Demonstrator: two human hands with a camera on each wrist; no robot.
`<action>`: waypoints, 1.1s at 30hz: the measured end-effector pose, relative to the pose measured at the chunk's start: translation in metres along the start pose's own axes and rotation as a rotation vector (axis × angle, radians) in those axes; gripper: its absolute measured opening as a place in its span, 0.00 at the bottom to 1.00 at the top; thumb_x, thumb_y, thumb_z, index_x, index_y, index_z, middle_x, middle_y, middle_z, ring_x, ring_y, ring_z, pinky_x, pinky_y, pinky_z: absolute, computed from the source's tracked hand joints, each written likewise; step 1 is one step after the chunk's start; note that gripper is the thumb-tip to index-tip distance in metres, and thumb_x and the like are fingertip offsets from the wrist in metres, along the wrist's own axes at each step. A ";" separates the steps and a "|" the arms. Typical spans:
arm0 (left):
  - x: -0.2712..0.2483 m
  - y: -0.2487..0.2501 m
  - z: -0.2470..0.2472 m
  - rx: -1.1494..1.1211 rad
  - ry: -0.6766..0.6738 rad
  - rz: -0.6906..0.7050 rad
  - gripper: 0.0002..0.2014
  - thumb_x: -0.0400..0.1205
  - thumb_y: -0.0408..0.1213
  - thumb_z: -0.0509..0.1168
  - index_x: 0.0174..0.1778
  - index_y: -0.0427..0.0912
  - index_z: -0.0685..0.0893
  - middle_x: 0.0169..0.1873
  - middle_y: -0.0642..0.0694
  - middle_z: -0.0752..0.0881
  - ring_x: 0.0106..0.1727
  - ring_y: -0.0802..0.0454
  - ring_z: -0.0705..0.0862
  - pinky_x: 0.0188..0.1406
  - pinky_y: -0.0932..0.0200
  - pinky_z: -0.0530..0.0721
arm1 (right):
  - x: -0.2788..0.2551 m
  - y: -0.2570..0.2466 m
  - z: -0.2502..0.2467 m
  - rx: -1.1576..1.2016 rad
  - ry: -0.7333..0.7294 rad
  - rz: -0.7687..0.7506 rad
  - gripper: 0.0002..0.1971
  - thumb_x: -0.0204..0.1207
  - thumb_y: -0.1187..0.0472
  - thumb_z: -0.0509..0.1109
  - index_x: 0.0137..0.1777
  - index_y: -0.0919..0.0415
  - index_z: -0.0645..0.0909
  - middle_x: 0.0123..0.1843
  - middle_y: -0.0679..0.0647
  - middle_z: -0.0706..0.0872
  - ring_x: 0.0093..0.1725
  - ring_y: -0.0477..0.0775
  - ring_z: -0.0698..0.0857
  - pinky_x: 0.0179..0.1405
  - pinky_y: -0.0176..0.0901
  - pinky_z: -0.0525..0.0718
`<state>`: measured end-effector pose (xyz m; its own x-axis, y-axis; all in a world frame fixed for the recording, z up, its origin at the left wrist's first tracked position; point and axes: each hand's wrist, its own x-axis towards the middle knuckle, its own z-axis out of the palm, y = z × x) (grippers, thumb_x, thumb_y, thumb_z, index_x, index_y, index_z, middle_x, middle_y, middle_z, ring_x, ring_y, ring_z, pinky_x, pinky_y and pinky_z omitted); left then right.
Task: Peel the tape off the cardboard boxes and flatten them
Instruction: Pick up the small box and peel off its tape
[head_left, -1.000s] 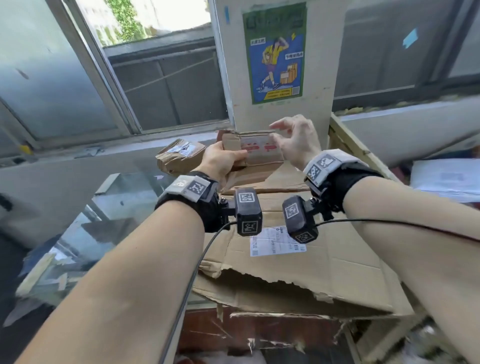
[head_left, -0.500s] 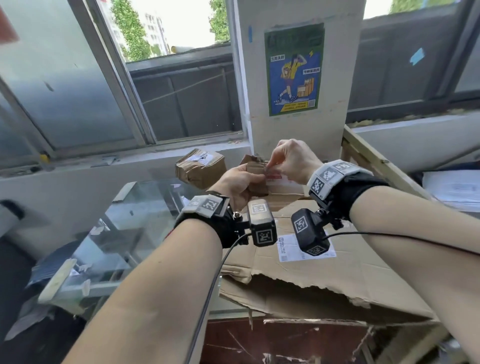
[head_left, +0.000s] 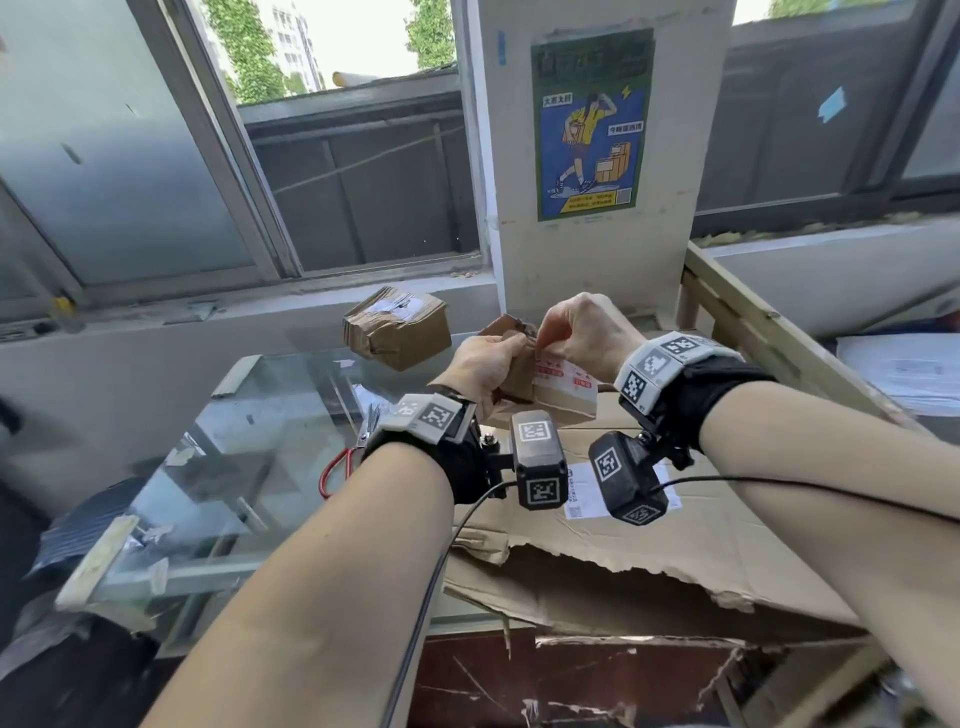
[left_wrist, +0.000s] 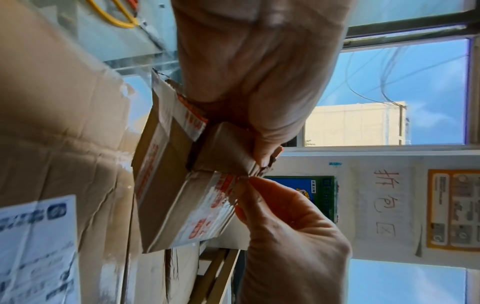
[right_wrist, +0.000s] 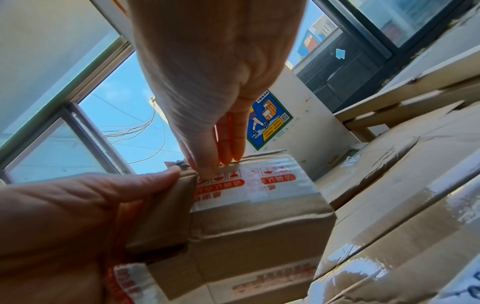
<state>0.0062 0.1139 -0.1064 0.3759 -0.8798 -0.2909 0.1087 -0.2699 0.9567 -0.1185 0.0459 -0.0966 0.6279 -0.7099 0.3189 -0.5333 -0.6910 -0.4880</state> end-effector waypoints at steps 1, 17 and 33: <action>0.001 0.002 0.000 0.016 0.006 0.004 0.09 0.85 0.37 0.65 0.41 0.38 0.83 0.43 0.36 0.87 0.40 0.41 0.87 0.43 0.42 0.88 | 0.000 0.000 0.000 0.009 0.004 -0.002 0.05 0.71 0.69 0.74 0.43 0.62 0.91 0.43 0.56 0.90 0.42 0.53 0.88 0.47 0.42 0.87; 0.007 0.015 -0.004 0.229 0.066 0.015 0.10 0.84 0.38 0.67 0.52 0.34 0.85 0.50 0.35 0.88 0.42 0.44 0.88 0.38 0.52 0.90 | 0.004 -0.009 -0.008 -0.097 -0.120 -0.090 0.06 0.73 0.70 0.72 0.46 0.63 0.90 0.46 0.59 0.91 0.45 0.56 0.88 0.50 0.44 0.86; -0.003 0.017 -0.013 0.132 0.085 0.005 0.09 0.81 0.38 0.70 0.46 0.33 0.86 0.52 0.30 0.88 0.47 0.38 0.86 0.60 0.36 0.82 | -0.002 -0.001 -0.003 0.039 0.009 -0.180 0.05 0.72 0.67 0.76 0.47 0.64 0.91 0.44 0.57 0.86 0.41 0.55 0.85 0.47 0.44 0.85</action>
<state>0.0184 0.1171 -0.0887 0.4537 -0.8464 -0.2790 -0.0132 -0.3194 0.9475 -0.1207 0.0475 -0.0937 0.7060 -0.5766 0.4112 -0.3903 -0.8013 -0.4534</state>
